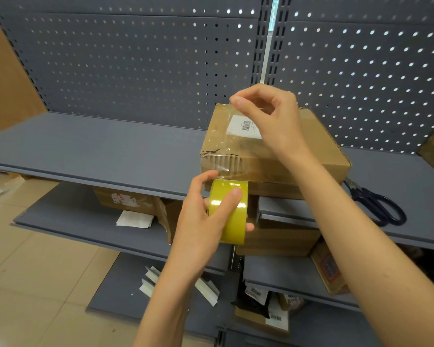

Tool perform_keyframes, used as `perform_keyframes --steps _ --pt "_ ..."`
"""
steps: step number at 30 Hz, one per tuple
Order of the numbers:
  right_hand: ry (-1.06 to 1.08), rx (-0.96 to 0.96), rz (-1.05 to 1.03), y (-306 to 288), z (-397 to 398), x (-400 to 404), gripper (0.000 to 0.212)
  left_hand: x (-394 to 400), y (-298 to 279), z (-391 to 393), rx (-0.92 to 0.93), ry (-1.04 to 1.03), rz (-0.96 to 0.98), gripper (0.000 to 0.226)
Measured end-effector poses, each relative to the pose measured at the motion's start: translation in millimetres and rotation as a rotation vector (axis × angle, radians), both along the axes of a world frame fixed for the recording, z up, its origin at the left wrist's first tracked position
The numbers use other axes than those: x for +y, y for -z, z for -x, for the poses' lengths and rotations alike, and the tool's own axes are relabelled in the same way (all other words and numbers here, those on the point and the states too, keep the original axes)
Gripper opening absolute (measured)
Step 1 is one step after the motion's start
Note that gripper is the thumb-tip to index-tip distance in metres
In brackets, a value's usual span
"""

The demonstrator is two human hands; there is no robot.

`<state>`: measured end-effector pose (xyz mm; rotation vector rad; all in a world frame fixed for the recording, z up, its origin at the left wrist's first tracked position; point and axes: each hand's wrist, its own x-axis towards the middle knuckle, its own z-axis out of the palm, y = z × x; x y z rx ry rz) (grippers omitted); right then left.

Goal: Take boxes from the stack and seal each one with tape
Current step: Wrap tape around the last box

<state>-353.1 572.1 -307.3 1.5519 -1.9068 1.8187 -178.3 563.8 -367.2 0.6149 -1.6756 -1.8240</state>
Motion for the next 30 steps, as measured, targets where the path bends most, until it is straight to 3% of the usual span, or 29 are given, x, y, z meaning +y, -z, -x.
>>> perform_keyframes --steps 8,20,22,25,30 --pt "0.013 -0.046 -0.059 17.6 6.4 -11.2 0.014 -15.3 1.3 4.9 -0.117 0.124 -0.071 0.036" --pt "0.255 0.029 -0.445 35.8 14.0 -28.2 0.007 -23.4 -1.2 7.1 -0.195 0.182 -0.197 0.038" --pt "0.29 0.036 -0.484 36.0 13.5 -30.1 0.016 -22.4 -0.6 7.3 -0.189 0.165 -0.198 0.039" --pt "0.325 0.062 -0.493 37.6 10.9 -31.6 0.031 -21.6 -0.3 7.3 -0.171 0.131 -0.197 0.037" --pt "0.406 0.134 -0.342 35.6 3.2 -27.1 0.015 -18.1 0.4 7.0 -0.16 0.092 -0.176 0.038"
